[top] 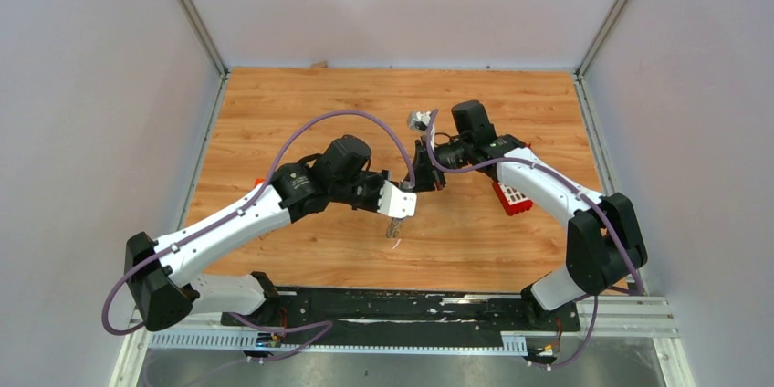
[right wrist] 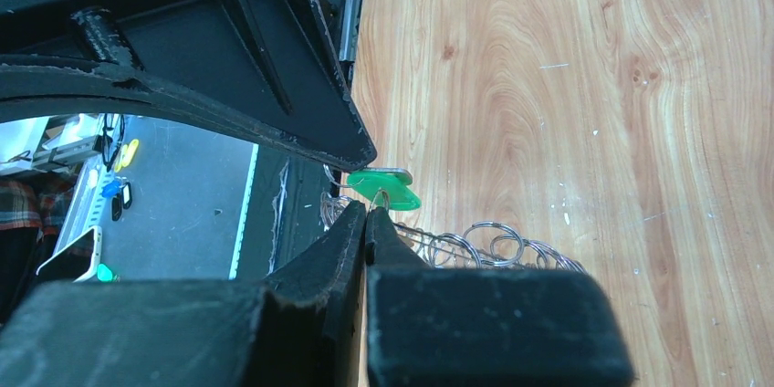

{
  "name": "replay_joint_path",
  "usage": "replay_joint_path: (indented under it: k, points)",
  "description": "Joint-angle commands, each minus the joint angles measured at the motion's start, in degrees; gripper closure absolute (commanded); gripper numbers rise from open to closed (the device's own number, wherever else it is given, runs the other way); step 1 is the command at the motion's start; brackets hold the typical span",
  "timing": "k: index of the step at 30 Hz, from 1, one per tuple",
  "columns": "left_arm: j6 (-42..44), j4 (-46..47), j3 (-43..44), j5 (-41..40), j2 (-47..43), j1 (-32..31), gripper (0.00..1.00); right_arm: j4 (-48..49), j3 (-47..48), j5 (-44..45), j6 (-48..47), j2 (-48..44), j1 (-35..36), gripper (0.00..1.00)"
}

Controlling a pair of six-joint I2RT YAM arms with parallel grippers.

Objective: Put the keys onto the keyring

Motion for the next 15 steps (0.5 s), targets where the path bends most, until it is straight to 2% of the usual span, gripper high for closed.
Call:
replay_joint_path:
  k: [1, 15]
  points:
    - [1.0, 0.2, 1.7, 2.2, -1.0, 0.1, 1.0, 1.0, 2.8, -2.0, -1.5, -1.5, 0.6, 1.0]
    - [3.1, 1.2, 2.0, -0.7, 0.1, 0.1, 1.0, 0.1, 3.1, -3.0, -2.4, -1.3, 0.9, 1.0]
